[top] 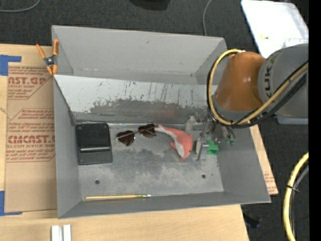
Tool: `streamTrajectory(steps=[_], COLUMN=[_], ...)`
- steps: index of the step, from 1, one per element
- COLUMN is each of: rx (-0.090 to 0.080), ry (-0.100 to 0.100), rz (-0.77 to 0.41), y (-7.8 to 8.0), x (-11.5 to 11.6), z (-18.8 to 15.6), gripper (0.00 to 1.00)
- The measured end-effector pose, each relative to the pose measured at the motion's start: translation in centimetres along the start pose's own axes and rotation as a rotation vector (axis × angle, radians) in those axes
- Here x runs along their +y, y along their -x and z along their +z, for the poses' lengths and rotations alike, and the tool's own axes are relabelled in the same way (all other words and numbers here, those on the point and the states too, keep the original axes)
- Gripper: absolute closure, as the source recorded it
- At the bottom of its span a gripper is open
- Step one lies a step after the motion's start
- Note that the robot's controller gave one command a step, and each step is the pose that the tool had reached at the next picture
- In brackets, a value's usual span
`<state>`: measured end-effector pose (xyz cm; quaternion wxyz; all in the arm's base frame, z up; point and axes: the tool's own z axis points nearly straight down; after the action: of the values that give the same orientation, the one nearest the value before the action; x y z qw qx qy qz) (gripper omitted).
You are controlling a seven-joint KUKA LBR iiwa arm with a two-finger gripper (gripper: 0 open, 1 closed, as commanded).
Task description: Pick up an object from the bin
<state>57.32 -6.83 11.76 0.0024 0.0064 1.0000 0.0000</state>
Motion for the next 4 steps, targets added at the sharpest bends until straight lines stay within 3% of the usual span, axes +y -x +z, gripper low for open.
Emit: streamTrajectory(steps=[1,2,4], rx=[0.0,-0.003,-0.002], ry=[0.0,0.001,0.0], rz=[0.05,0.238,0.365], y=[-0.4,0.5,-0.4], x=[-2.2,1.0,2.5], z=[2.3,4.0,4.5], gripper=[0.0,0.0,0.0])
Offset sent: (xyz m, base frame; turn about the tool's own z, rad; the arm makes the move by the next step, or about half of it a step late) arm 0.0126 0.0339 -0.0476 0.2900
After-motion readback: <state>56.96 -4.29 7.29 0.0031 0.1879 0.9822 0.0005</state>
